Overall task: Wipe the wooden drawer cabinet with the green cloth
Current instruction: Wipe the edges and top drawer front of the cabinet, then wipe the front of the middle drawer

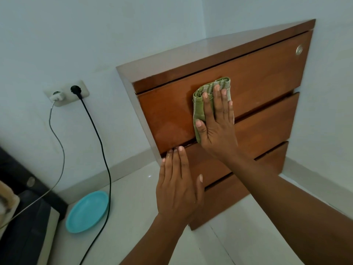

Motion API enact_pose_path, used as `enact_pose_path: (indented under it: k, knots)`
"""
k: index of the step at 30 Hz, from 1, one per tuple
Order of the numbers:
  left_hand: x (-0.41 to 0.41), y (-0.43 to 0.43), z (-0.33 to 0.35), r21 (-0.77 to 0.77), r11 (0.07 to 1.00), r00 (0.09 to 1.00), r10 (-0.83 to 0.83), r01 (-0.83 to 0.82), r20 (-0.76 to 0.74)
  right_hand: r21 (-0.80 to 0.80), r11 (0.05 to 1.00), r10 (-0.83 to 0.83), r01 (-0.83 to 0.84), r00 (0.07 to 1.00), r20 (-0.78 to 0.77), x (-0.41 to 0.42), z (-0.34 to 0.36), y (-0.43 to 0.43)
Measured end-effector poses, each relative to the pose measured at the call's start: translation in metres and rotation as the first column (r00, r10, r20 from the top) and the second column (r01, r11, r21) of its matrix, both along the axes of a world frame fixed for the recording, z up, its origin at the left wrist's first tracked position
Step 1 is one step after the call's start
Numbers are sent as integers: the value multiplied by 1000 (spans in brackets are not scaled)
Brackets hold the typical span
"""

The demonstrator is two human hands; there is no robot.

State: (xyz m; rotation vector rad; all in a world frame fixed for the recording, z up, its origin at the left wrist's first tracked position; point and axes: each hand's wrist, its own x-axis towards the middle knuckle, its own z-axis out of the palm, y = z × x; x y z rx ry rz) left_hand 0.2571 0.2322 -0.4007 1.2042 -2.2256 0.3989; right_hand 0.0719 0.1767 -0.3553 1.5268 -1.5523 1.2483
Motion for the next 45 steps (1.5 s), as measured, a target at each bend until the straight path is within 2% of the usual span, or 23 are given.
enact_pose_path:
  k: [6, 13, 16, 19, 23, 31, 37, 39, 42, 45]
  knots:
    - [-9, 1, 13, 32, 997, 995, 75, -73, -61, 18, 1000, -5, 5, 1000, 4, 0, 0, 1]
    - [-12, -3, 29, 26, 992, 985, 121, -125, 123, 28, 1000, -12, 12, 1000, 2, 0, 2, 1]
    - [-11, -3, 34, 26, 993, 983, 108, -113, 146, 43, 999, -15, 15, 1000, -1, 1, 2, 2]
    - [-14, -1, 39, 29, 993, 988, 106, -110, 111, 54, 998, -19, 20, 1000, -9, 0, 3, 5]
    - [-20, 6, 45, 100, 987, 992, 125, -124, -6, 87, 995, -44, 48, 998, -46, -3, 6, 11]
    - [-24, 12, 57, 152, 980, 992, 128, -130, 23, 26, 995, 99, -98, 994, -38, -17, 22, 32]
    - [-10, 15, 56, 206, 979, 999, 5, 4, -38, -13, 989, 149, -148, 987, 54, -24, 49, 45]
    - [3, 17, 55, 164, 986, 997, -29, 41, -78, -29, 971, 240, -238, 960, 147, -25, 56, 54]
    - [28, 18, 50, 50, 991, 986, -121, 127, -111, -28, 922, 372, -386, 867, 332, -22, 73, 69]
    - [46, 27, 37, -3, 972, 971, -237, 237, -41, 61, 900, 402, -432, 876, 265, -9, 83, 88]
